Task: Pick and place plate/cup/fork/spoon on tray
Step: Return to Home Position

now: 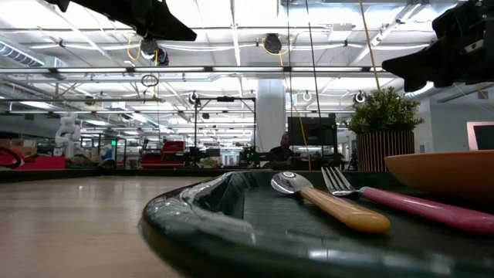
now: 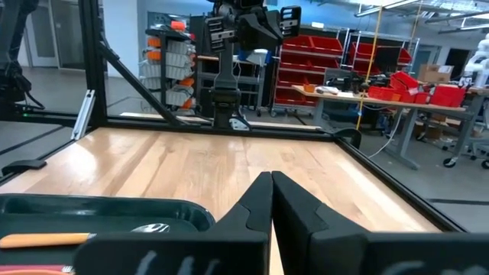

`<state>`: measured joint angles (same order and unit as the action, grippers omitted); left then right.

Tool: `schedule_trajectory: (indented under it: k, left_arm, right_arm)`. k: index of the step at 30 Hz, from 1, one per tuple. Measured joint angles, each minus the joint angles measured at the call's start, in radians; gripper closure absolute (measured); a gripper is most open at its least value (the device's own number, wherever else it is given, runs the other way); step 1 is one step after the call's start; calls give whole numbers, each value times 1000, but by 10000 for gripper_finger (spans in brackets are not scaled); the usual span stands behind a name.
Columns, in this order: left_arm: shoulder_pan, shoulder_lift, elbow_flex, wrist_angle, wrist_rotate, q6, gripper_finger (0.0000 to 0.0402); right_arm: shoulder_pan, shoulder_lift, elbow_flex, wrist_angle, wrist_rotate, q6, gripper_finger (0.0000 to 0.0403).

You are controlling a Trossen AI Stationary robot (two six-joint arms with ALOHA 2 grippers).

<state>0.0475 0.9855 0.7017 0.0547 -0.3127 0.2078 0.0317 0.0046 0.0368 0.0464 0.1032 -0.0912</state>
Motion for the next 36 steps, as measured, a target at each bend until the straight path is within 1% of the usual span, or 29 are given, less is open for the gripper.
schedule_trajectory:
  k: [12, 18, 21, 25, 30, 36]
  left_arm:
    - [0, 0, 0, -19, 5, 7, 362]
    - [19, 0, 0, 2, 132, 35, 362]
    - [41, 0, -8, -3, 155, 27, 362]
    - [63, -12, -51, 4, 166, 26, 362]
    - [93, -51, -137, 75, 172, 9, 362]
    - [109, -154, -231, 121, 206, -27, 362]
  right_arm:
    - [0, 0, 0, 10, 0, 0, 403]
    - [0, 0, 0, 14, 0, 0, 403]
    - [0, 0, 0, 15, 0, 0, 403]
    - [0, 0, 0, 16, 0, 1, 403]
    - [0, 1, 0, 16, 0, 1, 403]
    - [0, 4, 0, 16, 0, 1, 403]
